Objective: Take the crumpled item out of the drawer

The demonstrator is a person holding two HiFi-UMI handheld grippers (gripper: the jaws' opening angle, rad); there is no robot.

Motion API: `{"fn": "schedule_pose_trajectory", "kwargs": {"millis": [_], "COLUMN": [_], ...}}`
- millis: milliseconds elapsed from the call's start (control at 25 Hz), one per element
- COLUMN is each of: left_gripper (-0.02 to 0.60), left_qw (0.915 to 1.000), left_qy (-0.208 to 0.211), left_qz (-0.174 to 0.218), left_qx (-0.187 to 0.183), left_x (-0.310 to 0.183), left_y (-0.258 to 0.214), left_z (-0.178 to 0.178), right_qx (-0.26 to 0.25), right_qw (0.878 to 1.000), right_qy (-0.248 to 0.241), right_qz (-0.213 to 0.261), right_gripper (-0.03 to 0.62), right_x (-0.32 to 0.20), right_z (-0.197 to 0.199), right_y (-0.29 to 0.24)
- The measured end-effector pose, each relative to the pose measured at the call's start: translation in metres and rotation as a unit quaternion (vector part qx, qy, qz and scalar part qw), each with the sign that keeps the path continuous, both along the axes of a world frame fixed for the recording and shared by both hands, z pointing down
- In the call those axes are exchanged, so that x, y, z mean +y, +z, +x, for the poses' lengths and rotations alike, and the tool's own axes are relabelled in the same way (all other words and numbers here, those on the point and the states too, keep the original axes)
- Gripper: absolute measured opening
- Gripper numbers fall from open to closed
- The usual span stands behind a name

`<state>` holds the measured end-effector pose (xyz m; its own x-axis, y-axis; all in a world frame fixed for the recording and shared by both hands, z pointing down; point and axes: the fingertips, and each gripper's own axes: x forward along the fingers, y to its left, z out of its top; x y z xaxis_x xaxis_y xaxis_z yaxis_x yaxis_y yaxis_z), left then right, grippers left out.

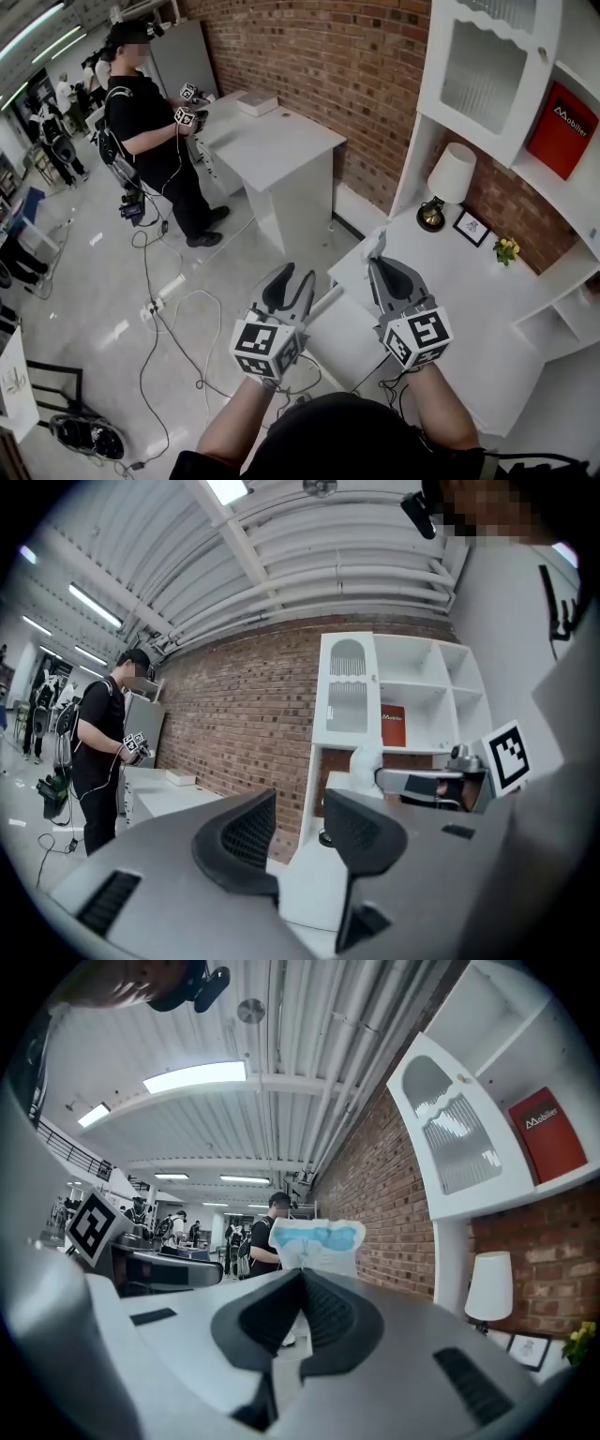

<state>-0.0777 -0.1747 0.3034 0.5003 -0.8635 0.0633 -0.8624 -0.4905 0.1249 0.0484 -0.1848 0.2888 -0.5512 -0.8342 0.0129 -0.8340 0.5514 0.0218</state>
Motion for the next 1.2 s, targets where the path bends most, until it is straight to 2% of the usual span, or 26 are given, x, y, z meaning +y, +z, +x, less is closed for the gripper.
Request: {"fn": "schedule_pose_trajectory", "kwargs": {"millis": [200,720,1200], "left_gripper": [0.155,0.155,0.152], "left_qw": [0.9999,0.9999,0.9999], "left_qy": [0.004,0.002,0.004], "left_qz": [0.009,-0.007,-0.016], "left_qx": [-0.002,-0.012,-0.005], "left_x": [-0.001,-0.008,-0.01], "left_y": [-0.006,0.01,0.015], "left_z": [0.004,-0.002,-0.004], "right_qx": [-0.007,-0.01,-0.009], "right_qw": [1.0,1.0,1.0], "right_qy": [0.002,0.004,0.005], "right_qz": [0.011,0.001,-0.003], "right_gripper": [0.003,0.003,0.003], "right_x": [-0.003,-0.009,-0.011], "right_z": [0.001,-0.004,-0.01], "right_y": [-0.007,-0.001,0.001]}}
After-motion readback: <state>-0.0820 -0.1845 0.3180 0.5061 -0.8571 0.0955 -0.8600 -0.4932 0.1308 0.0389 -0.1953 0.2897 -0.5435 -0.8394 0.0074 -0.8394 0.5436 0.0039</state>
